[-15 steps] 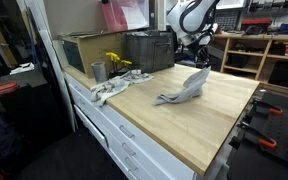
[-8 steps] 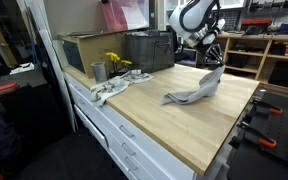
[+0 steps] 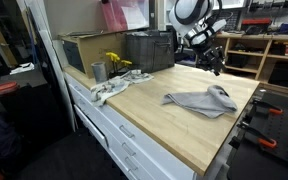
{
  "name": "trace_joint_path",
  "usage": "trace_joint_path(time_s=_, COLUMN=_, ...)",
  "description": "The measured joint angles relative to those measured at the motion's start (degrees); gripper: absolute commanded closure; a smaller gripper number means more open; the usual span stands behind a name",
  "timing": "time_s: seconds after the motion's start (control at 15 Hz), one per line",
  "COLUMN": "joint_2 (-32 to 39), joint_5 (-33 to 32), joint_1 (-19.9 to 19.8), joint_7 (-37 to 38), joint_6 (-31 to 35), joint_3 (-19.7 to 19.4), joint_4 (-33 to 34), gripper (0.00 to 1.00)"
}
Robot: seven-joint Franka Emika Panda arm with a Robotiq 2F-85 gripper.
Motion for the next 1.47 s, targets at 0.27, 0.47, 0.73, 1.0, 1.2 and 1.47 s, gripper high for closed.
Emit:
trace_joint_path(time_s=0.27, joint_2=-1.2, joint_5=0.0, joint_1=-0.3, joint_7=1.7, joint_6=4.1, joint_3=-0.3, joint_4=1.7, gripper=0.02)
trace_joint_path(time_s=0.47, joint_2=-0.1, joint_5=-1.2, joint_1=-0.2, joint_7=1.6, joint_6=12.2, joint_3=-0.1, joint_4=4.6, gripper=0.0)
trace_joint_path(time_s=0.73, joint_2=6.2, joint_5=-1.4, joint_1=0.4, joint_7=0.1, joint_6=22.2, joint_3=1.2, joint_4=10.9, gripper=0.0)
trace_joint_path(time_s=1.0, joint_2=15.2, joint_5=-1.2, joint_1=1.6, joint_7=-4.6, joint_6=25.0, joint_3=1.9, joint_4=19.9, gripper=0.0)
trace_joint_path(time_s=1.2, joint_2=20.9, joint_5=0.2, joint_1=1.7, joint_7=-9.0, joint_6=25.0, joint_3=2.6, joint_4=26.1, gripper=0.0)
trace_joint_path(time_s=1.47, joint_2=26.2, joint_5=4.1, joint_1=1.2, joint_7=-14.8, joint_6=25.0, joint_3=3.8, joint_4=31.2, gripper=0.0)
